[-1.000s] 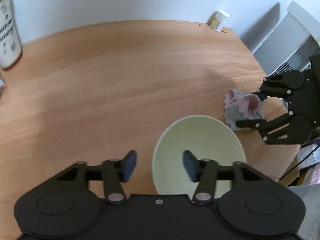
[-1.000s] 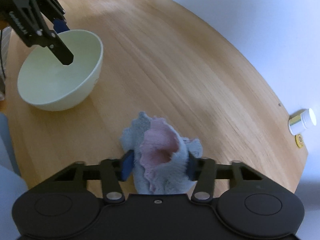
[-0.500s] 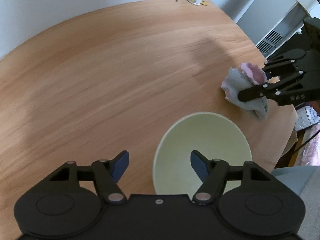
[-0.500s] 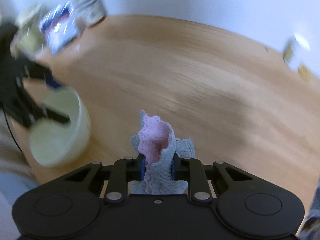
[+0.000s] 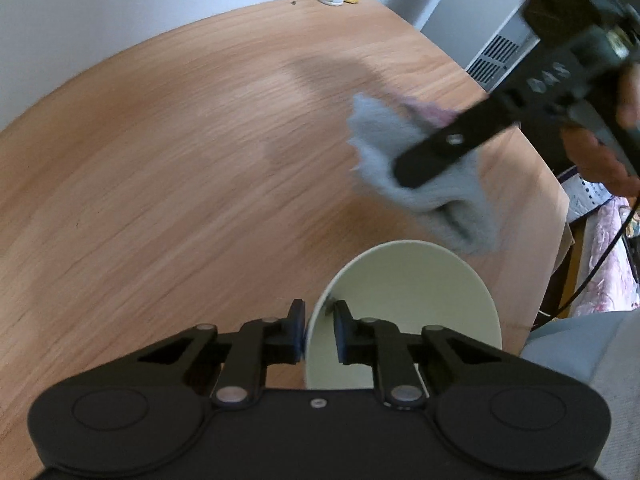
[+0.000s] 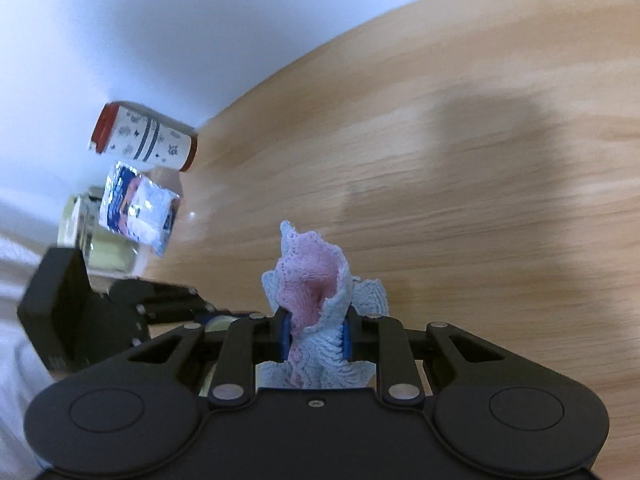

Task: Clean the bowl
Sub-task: 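Rub the towel along the bowl's outer wall with the right gripper while the left gripper grips the rim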

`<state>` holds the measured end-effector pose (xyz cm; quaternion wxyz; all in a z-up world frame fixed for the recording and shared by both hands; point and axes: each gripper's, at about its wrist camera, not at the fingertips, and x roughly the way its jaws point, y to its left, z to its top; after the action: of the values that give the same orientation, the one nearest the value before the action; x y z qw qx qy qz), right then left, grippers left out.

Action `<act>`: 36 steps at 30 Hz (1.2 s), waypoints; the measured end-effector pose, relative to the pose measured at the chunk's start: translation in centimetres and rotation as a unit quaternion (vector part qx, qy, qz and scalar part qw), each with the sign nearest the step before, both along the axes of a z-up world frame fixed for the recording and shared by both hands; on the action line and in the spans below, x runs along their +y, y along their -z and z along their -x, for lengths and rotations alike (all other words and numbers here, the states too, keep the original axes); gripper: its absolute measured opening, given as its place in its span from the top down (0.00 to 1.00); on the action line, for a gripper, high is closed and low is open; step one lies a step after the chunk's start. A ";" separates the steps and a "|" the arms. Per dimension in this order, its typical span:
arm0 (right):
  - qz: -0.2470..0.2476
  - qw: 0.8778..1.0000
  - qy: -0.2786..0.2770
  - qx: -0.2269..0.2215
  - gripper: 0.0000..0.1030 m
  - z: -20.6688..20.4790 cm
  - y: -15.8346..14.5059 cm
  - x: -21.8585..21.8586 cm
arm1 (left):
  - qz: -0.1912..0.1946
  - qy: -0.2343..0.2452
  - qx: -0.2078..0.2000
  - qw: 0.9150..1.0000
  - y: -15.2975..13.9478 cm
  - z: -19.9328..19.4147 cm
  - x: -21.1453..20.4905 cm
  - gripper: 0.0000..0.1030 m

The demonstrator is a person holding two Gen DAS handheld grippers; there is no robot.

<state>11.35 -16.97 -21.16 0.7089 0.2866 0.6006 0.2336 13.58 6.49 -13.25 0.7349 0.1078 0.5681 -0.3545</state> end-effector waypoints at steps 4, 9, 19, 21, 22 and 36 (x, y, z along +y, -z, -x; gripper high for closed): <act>-0.002 1.000 -0.006 0.025 0.75 -0.5 1.3 2.5 | -0.007 0.011 -0.039 0.999 -0.3 1.2 -0.2 0.89; -0.021 0.997 -0.011 0.067 0.75 -1.6 2.6 4.4 | -0.009 0.007 -0.115 0.993 -1.1 3.0 0.2 0.91; -0.007 0.995 -0.070 0.066 0.75 -2.6 0.5 10.4 | -0.006 -0.009 -0.178 0.984 -2.2 5.2 0.8 0.93; 0.005 0.995 -0.081 0.064 0.76 -2.5 0.4 11.3 | -0.003 -0.022 -0.180 0.983 -2.2 5.7 1.4 0.92; 0.007 0.994 -0.082 0.065 0.76 -2.3 0.4 11.3 | -0.003 -0.029 -0.181 0.983 -2.1 5.9 1.7 0.92; 0.005 0.994 0.016 0.112 0.76 1.6 2.7 7.0 | 0.023 -0.125 -0.166 0.978 -1.0 5.8 2.4 0.91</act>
<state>9.75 -9.96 -23.87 0.6422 0.3168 0.6730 0.1851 7.78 8.91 -12.23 0.8595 0.0765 0.4393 -0.2498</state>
